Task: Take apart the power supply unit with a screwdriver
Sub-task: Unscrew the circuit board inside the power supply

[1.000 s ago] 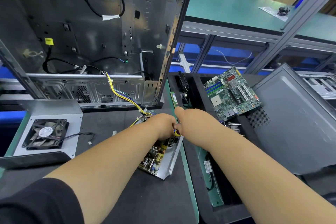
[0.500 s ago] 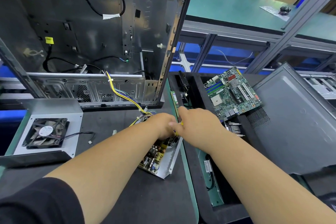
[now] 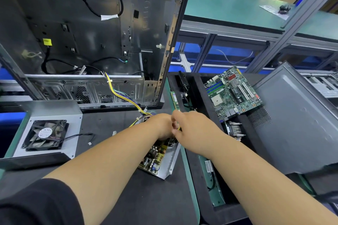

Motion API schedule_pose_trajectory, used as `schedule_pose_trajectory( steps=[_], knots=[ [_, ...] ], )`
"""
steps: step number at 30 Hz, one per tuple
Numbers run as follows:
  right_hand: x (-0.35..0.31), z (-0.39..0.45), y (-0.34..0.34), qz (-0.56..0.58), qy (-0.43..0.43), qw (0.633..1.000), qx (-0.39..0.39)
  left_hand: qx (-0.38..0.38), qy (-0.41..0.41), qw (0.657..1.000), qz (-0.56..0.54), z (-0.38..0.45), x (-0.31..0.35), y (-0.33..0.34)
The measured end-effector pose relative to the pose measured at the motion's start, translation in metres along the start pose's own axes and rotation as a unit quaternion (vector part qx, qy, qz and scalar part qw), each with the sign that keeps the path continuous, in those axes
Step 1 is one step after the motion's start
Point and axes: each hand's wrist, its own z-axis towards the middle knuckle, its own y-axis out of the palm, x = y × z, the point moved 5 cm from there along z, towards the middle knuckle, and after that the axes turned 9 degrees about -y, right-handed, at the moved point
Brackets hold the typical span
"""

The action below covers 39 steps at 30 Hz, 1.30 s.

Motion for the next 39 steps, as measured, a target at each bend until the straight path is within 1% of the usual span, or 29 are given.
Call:
schedule_pose_trajectory(
  steps=[2, 3, 6, 9, 11, 13, 16, 17, 20, 23, 25, 28, 29, 33, 36, 39],
  knots=[
    [0.007, 0.002, -0.001, -0.095, 0.039, 0.995, 0.004, -0.008, -0.001, 1.0, -0.002, 0.001, 0.001, 0.0],
    [0.009, 0.003, 0.0, -0.108, 0.052, 0.993, -0.004, -0.008, -0.007, 1.0, -0.005, 0.002, 0.001, 0.0],
    [0.01, 0.005, 0.004, -0.023, 0.059, 0.998, -0.017, 0.008, -0.014, 1.0, -0.016, 0.002, 0.0, 0.001],
    [0.008, 0.002, -0.002, 0.056, 0.025, 0.998, 0.007, 0.018, -0.012, 1.0, -0.004, 0.002, -0.001, 0.001],
    [0.004, -0.001, -0.002, 0.075, 0.005, 0.997, 0.009, 0.013, -0.009, 1.0, 0.011, 0.002, 0.0, 0.001],
    [0.002, -0.003, -0.001, 0.047, 0.007, 0.999, 0.019, 0.002, -0.001, 1.0, 0.019, 0.001, 0.0, 0.001],
    [0.001, -0.003, -0.001, -0.084, 0.018, 0.996, 0.033, -0.005, 0.023, 0.999, 0.023, 0.0, 0.002, 0.0],
    [0.002, -0.001, -0.001, -0.087, 0.02, 0.995, 0.033, -0.007, 0.029, 0.999, 0.03, -0.001, 0.003, 0.001],
    [0.001, 0.0, 0.0, -0.002, 0.012, 0.999, 0.034, -0.02, 0.039, 0.997, 0.066, 0.001, 0.004, 0.005],
    [0.001, -0.001, 0.0, 0.034, 0.004, 0.999, 0.031, -0.012, 0.032, 0.998, 0.057, 0.003, 0.002, 0.005],
    [0.001, -0.002, 0.0, 0.024, 0.013, 0.999, 0.034, -0.014, 0.024, 0.999, 0.042, 0.004, 0.0, 0.005],
    [0.004, -0.001, -0.002, -0.062, 0.024, 0.997, 0.035, -0.02, 0.029, 0.999, 0.018, 0.002, 0.0, 0.003],
    [0.006, 0.0, -0.003, -0.068, 0.032, 0.997, 0.033, -0.022, 0.03, 0.999, 0.012, 0.002, 0.0, 0.003],
    [0.011, 0.001, -0.002, -0.001, 0.048, 0.998, 0.032, -0.019, 0.02, 0.999, 0.025, 0.004, 0.001, 0.004],
    [0.009, 0.001, -0.003, 0.041, 0.038, 0.997, 0.047, -0.017, 0.014, 0.999, 0.047, 0.008, -0.001, 0.006],
    [0.006, -0.002, -0.003, 0.066, 0.032, 0.996, 0.051, -0.01, 0.018, 0.999, 0.036, 0.009, -0.002, 0.008]
  ],
)
